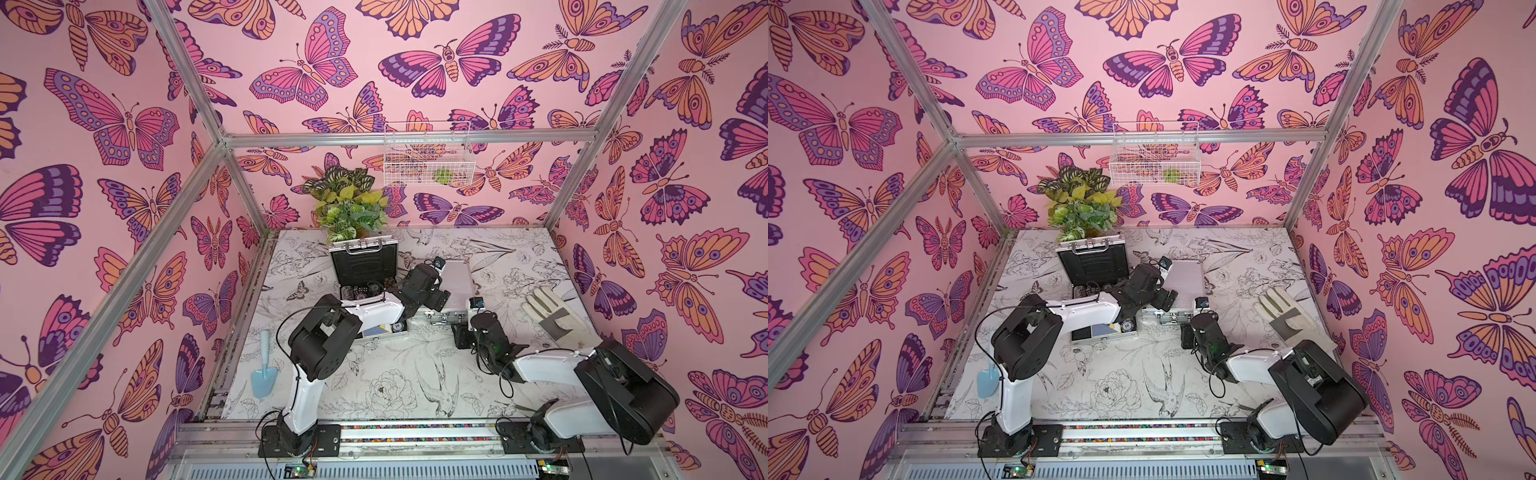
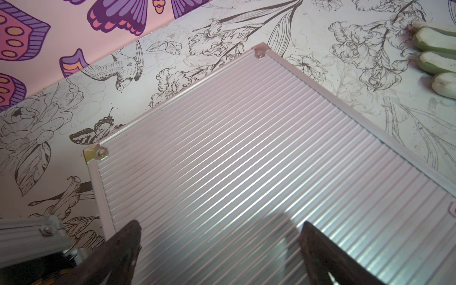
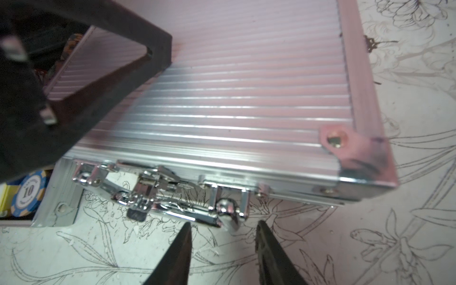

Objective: Close the poker set cases
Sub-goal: Fasten the fastener on the poker set case.

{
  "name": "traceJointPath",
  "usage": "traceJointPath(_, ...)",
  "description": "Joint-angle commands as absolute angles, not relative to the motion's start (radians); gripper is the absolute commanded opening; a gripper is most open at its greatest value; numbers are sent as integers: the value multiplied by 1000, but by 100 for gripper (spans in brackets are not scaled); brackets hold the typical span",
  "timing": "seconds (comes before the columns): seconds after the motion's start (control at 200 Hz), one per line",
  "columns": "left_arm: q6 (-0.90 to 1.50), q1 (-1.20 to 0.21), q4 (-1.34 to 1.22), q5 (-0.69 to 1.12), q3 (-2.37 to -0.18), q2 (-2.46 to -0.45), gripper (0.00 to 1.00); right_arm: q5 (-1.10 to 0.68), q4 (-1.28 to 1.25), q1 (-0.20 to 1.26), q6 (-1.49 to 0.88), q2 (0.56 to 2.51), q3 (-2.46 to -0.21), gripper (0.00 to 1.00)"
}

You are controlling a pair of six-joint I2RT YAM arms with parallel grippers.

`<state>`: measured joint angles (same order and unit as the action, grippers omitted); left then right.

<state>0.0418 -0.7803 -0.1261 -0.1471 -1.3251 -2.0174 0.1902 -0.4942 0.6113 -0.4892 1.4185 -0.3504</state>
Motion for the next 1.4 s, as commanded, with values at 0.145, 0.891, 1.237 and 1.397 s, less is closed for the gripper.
traceJointPath(0.145,112,-784,35,-113,-1284,-2061,100,212,-306,618,-386,1267,-391,56)
traceJointPath(0.891,191,-754,44,-70,-1258,-2065,100,337,109,525,-330,1422,-728,62)
traceJointPath(1.237,213,-744,43,-78,-1240,-2060,100,313,197,512,-327,1605,-769,62)
traceJointPath(1.397,223,-742,37,-88,-1221,-2016,100,301,224,512,-317,1636,-798,62)
